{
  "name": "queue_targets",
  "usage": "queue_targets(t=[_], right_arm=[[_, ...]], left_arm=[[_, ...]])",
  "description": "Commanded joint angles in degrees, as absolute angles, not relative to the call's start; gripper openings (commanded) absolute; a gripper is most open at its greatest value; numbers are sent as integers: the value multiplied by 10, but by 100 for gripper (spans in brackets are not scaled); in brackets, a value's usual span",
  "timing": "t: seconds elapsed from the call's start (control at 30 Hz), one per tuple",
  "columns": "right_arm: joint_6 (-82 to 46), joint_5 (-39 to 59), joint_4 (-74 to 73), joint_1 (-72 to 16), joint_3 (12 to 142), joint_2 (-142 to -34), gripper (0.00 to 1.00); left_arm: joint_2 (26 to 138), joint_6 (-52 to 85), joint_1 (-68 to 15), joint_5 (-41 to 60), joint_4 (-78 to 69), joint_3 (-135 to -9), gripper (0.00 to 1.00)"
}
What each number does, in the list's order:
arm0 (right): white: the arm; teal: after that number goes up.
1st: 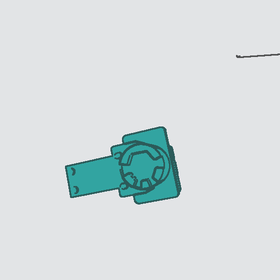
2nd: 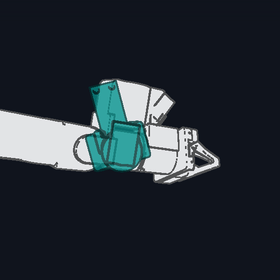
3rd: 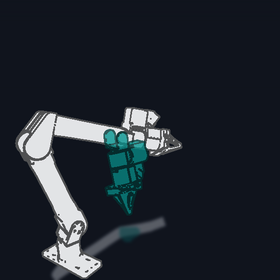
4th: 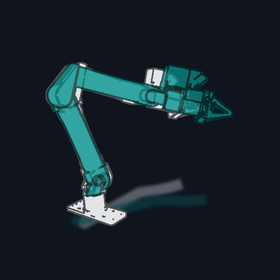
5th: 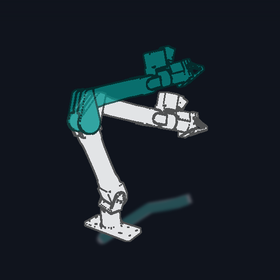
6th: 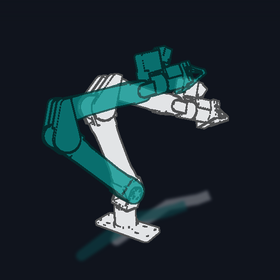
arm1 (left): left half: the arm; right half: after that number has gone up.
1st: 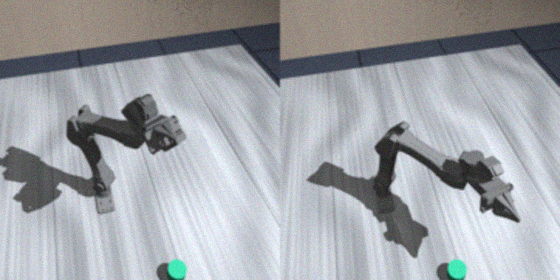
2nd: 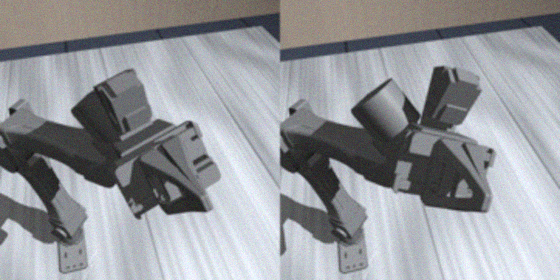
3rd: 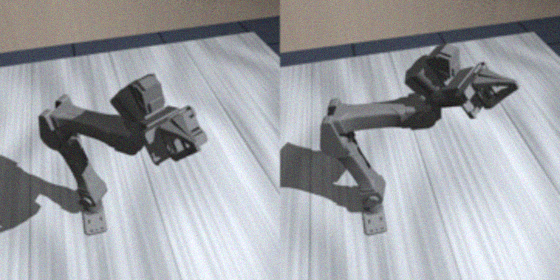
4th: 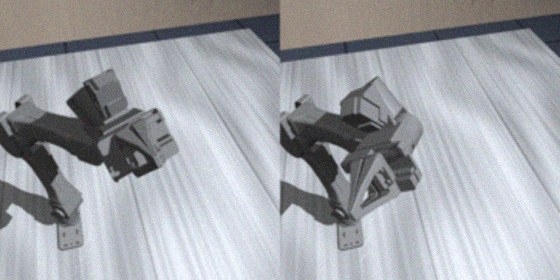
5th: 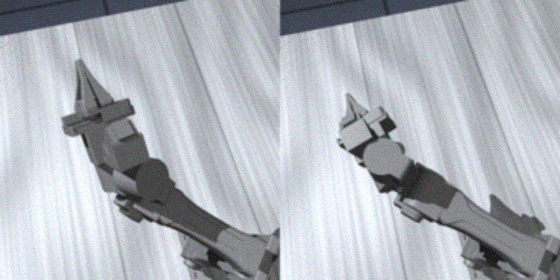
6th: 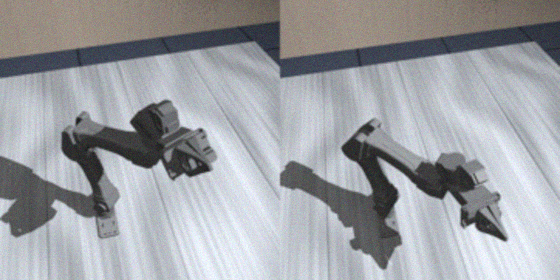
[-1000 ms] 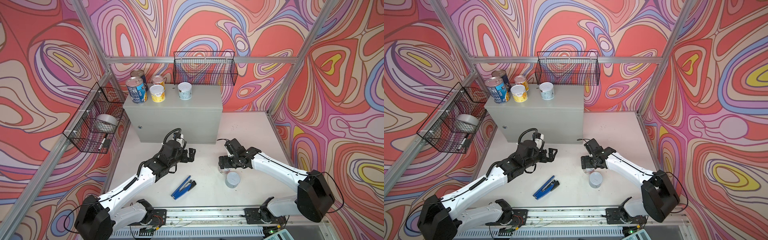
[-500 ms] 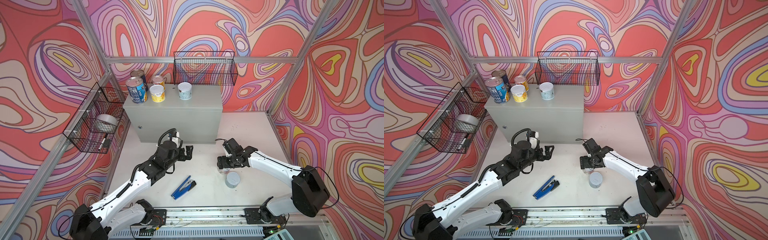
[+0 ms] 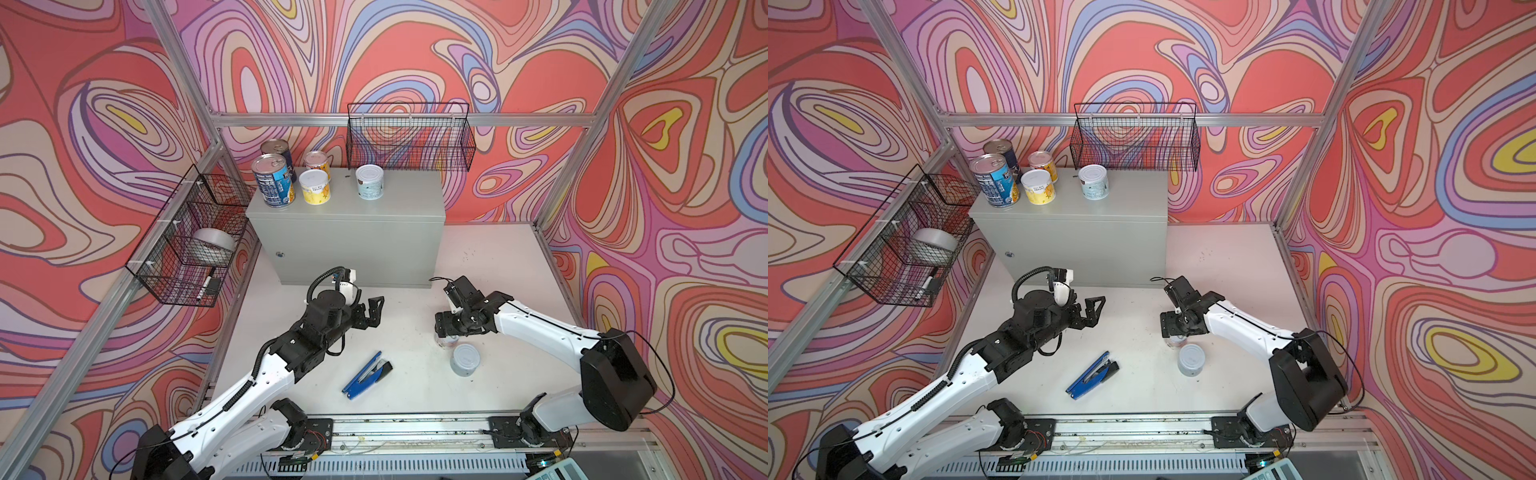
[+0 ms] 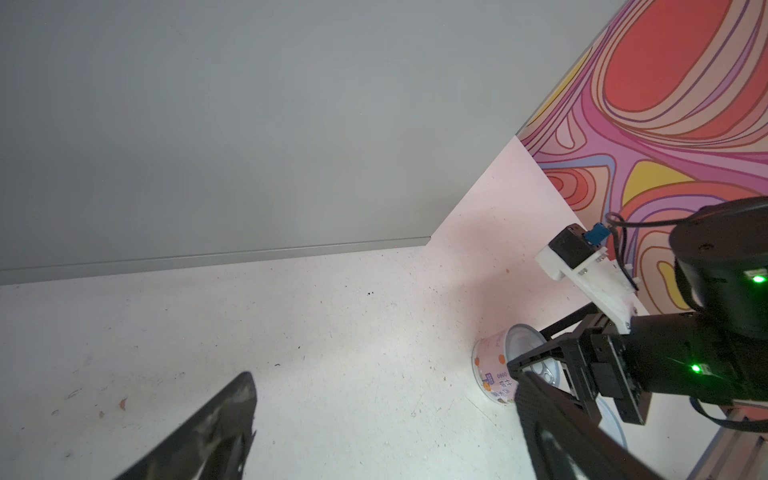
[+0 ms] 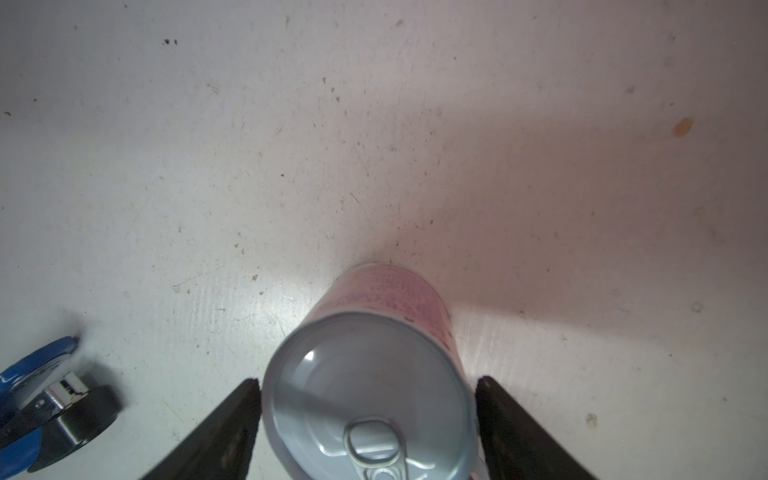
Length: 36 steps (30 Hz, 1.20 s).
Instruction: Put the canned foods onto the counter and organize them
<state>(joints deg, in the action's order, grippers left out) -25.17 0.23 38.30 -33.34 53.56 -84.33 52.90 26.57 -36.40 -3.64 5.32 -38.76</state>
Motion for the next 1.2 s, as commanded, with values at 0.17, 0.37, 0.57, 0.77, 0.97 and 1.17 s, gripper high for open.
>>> queue_targets(t=[0.17,0.37,0.57,0.77,0.97,1.17], right_arm=[[-265,-5,382,-331,526,-848,82],[-256,-20,387,-331,519,-853,82],[-255,-28,390,-331,523,-859,81],[-254,-36,392,-331,525,-875,81],[-254,-53,393,-331,528,-881,79],[-252,-58,389,-331,535,-899,69]], left_arm=[[554,259,-365,-38,81,-401,100],[577,260,-365,-23,86,-412,100],[585,262,-365,-19,77,-410,100],[595,266,-365,-11,73,-412,100],[604,272,-365,2,74,-416,100],[622,268,-365,29,77,-431,100]])
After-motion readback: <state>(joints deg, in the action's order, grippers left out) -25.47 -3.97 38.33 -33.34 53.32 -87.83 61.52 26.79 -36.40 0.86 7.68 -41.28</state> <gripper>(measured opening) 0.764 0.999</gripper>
